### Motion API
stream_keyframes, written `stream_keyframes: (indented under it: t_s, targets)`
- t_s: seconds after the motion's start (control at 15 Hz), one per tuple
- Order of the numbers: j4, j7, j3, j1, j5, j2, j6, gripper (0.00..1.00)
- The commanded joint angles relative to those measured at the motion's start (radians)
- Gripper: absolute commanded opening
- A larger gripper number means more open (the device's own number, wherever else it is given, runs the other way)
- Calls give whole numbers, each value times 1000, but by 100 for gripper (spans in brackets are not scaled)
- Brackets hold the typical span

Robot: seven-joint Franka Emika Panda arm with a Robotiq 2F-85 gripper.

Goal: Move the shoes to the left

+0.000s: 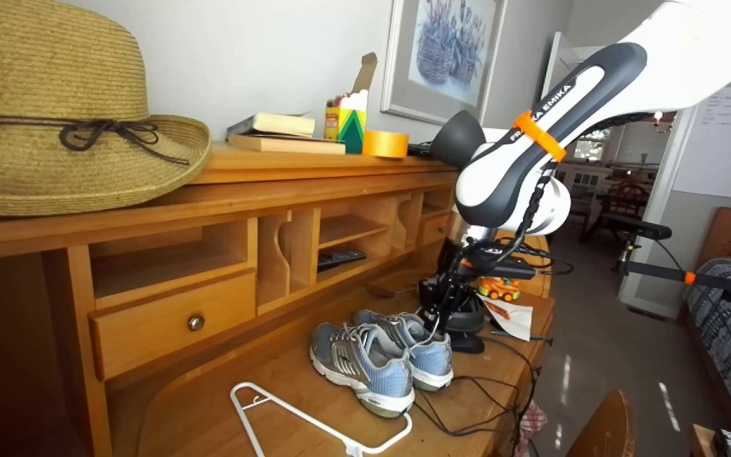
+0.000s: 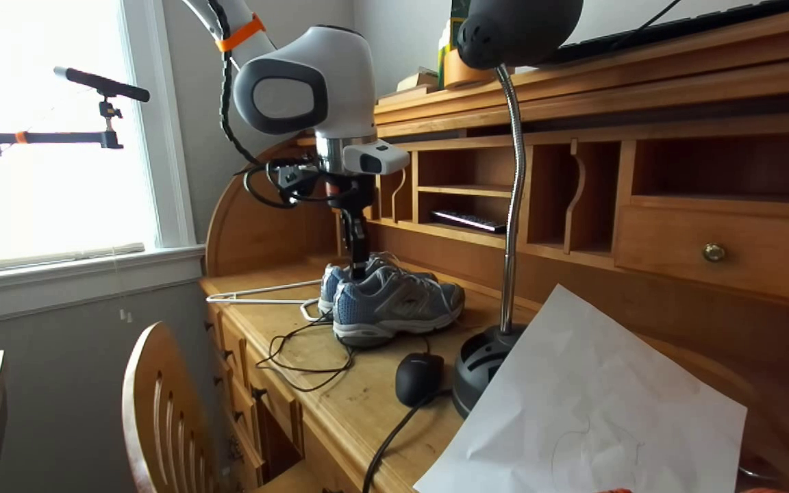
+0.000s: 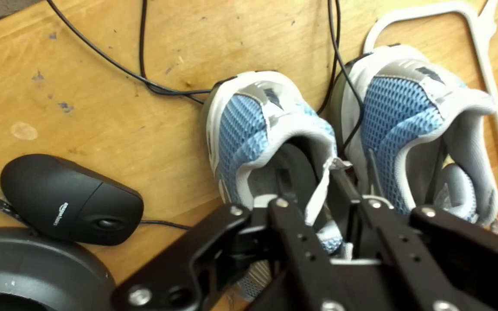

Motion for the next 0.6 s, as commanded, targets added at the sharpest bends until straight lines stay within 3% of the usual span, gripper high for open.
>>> stream_keyframes:
  t_s: [0.0, 0.4, 0.53]
  targets:
    - [-12, 59, -9, 21, -61, 14, 36, 27]
    - [-11, 95, -8, 36, -101, 45, 91, 17]
    - [-10, 103, -8, 39, -110, 56, 103, 19]
